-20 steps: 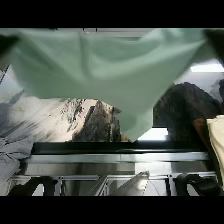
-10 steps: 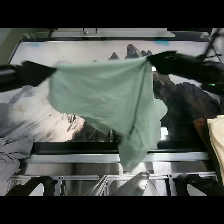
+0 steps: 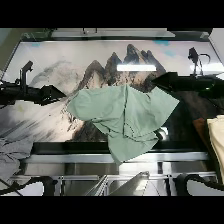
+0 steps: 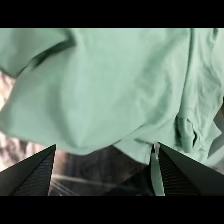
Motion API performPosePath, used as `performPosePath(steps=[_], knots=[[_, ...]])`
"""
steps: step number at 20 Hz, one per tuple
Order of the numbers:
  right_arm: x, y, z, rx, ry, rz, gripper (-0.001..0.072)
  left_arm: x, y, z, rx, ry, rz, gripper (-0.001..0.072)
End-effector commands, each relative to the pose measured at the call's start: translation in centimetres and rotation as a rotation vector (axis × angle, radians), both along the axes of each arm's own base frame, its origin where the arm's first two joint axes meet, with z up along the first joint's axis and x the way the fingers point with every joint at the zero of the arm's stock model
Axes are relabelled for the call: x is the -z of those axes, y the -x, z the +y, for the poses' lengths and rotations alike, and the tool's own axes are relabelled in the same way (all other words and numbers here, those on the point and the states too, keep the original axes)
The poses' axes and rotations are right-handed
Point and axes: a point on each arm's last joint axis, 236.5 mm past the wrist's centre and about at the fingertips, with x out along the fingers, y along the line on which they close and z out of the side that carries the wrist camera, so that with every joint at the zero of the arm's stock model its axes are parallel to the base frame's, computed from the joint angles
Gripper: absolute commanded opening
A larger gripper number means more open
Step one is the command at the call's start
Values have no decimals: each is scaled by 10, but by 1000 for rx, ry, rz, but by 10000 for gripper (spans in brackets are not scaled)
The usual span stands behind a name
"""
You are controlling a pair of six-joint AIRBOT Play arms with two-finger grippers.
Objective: Fold the shirts.
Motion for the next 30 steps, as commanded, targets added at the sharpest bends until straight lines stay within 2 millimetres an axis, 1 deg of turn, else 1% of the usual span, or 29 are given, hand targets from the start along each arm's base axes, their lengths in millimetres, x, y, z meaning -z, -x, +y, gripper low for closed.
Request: performPosePath(steps=[1, 3, 4, 5, 7, 9, 10, 12, 13, 15, 16, 17, 18, 19, 20, 21, 23, 25, 27, 28, 29, 30], knots=[[18, 82, -2, -127, 0, 179, 344, 40, 8, 19, -38, 17, 119, 710], [48, 128, 13, -114, -9, 268, 358, 61, 12, 19, -29, 21, 151, 710], [69, 149, 19, -92, -1, 311, 400, 69, 12, 18, -22, 26, 167, 710], [90, 168, 24, -60, 9, 350, 406, 77, 9, 18, -22, 28, 180, 709], [125, 196, 25, 17, 26, 445, 510, 88, 2, 15, -11, 34, 203, 709], [149, 219, 21, 40, 71, 535, 499, 96, -6, 10, 13, 34, 209, 709], [157, 227, 15, 39, 115, 575, 498, 97, -9, 6, 29, 37, 212, 709], [170, 230, -3, 81, 192, 624, 498, 100, -15, 1, 55, 40, 215, 709], [174, 226, -13, 112, 217, 625, 498, 102, -17, 1, 58, 39, 214, 709], [173, 214, -30, 189, 209, 628, 498, 105, -16, -2, 78, 52, 234, 709], [173, 212, -37, 221, 201, 635, 498, 106, -13, -4, 91, 62, 250, 709], [176, 213, -45, 242, 211, 647, 498, 108, -11, -4, 101, 73, 266, 709], [181, 219, -52, 257, 231, 682, 498, 110, -10, -2, 100, 80, 276, 709], [184, 228, -55, 249, 251, 719, 498, 111, -8, -2, 103, 82, 282, 709], [185, 233, -55, 236, 261, 736, 498, 110, -8, 0, 99, 88, 284, 709], [186, 232, -53, 233, 264, 732, 498, 109, -8, 1, 95, 91, 285, 709], [191, 224, -55, 250, 298, 698, 498, 110, -10, 2, 88, 85, 279, 708], [199, 212, -53, 277, 320, 663, 498, 111, -11, 1, 86, 84, 276, 708], [208, 203, -42, 282, 308, 658, 497, 111, -10, 0, 89, 84, 277, 708], [212, 200, -33, 267, 299, 652, 495, 111, -10, 0, 89, 84, 277, 707], [215, 200, -22, 242, 286, 655, 406, 111, -10, 0, 90, 84, 277, 691], [217, 202, -10, 205, 268, 660, 254, 110, -10, 0, 91, 86, 279, 690]])
